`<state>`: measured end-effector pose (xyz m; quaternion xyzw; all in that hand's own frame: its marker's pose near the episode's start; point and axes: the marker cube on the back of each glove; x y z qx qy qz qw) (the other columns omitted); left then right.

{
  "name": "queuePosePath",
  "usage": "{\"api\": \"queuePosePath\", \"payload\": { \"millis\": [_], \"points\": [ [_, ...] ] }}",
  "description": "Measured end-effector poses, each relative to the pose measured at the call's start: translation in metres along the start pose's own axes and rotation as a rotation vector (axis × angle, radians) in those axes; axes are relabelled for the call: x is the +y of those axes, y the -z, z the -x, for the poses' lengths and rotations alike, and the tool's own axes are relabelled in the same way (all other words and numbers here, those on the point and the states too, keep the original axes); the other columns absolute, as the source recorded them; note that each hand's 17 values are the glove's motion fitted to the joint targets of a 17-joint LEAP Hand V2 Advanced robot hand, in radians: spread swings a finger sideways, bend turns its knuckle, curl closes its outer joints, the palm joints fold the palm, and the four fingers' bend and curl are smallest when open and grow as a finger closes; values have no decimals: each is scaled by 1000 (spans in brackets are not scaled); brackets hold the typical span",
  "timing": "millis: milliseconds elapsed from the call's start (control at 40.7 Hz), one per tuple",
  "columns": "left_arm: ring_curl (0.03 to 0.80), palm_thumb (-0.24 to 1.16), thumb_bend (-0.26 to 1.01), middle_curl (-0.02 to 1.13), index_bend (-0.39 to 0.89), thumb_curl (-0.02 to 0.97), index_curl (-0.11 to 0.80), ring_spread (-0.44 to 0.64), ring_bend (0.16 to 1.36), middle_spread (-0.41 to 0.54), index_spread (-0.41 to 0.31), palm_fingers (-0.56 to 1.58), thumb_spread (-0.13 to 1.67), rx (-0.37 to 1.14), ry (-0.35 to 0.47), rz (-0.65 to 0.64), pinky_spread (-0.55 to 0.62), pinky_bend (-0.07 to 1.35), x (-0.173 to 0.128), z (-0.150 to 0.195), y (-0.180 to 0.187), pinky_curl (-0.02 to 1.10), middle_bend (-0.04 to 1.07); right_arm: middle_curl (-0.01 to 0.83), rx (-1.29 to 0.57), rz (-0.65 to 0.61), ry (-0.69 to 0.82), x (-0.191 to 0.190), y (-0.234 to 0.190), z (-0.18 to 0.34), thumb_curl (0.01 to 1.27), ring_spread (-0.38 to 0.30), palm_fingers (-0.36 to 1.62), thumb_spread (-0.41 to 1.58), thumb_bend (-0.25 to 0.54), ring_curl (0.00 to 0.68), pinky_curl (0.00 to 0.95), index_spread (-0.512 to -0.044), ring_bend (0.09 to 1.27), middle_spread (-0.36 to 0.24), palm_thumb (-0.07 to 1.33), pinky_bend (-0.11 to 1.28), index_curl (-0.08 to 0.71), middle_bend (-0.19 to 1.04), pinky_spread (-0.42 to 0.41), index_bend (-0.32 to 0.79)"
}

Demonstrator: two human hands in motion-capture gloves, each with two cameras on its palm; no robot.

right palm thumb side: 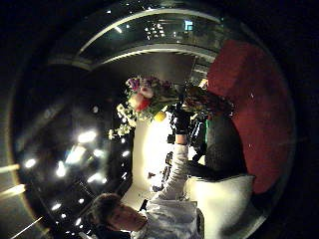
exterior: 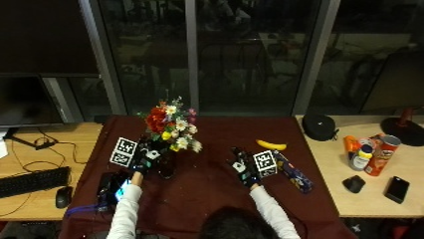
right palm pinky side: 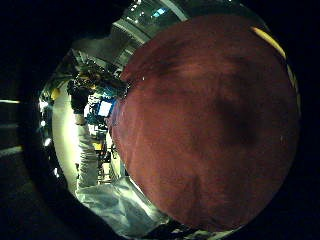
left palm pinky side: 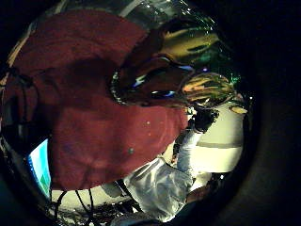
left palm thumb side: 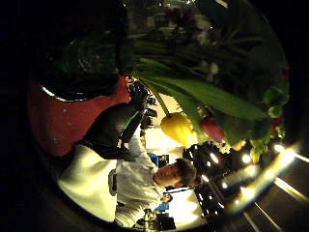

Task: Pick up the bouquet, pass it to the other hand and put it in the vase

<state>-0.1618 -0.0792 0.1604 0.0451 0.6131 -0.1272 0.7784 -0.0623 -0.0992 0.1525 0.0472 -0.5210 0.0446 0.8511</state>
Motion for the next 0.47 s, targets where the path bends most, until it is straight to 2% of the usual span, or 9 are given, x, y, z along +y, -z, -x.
{"api": "queuePosePath", "payload": {
  "millis": [147, 319, 467],
  "points": [
    [291, 373, -33, 274, 20, 460, 203, 406, 457, 361, 117, -324, 813, -48, -20, 6, 436, 299, 6, -10, 9, 284, 144, 353, -60, 40, 103, -18, 10, -48, 499, -2, 409, 1111, -7, 279, 300, -328, 305, -55, 762, 301, 356, 182, 233, 185],
    [275, 391, -30, 244, 37, 431, 145, 484, 436, 412, 139, -314, 854, -89, -51, -5, 500, 275, 13, -24, 24, 275, 139, 345, -52, 39, 57, -16, 20, -56, 508, -1, 424, 1109, -14, 279, 304, -323, 282, -50, 771, 275, 363, 175, 230, 182],
    [265, 411, -27, 223, 45, 412, 110, 520, 422, 432, 140, -302, 873, -97, -47, -15, 520, 259, 19, -24, 30, 274, 138, 339, -109, 57, 61, -19, 21, -59, 513, 3, 428, 1106, -17, 282, 309, -320, 273, -48, 770, 255, 364, 174, 227, 178]
  ]
}}
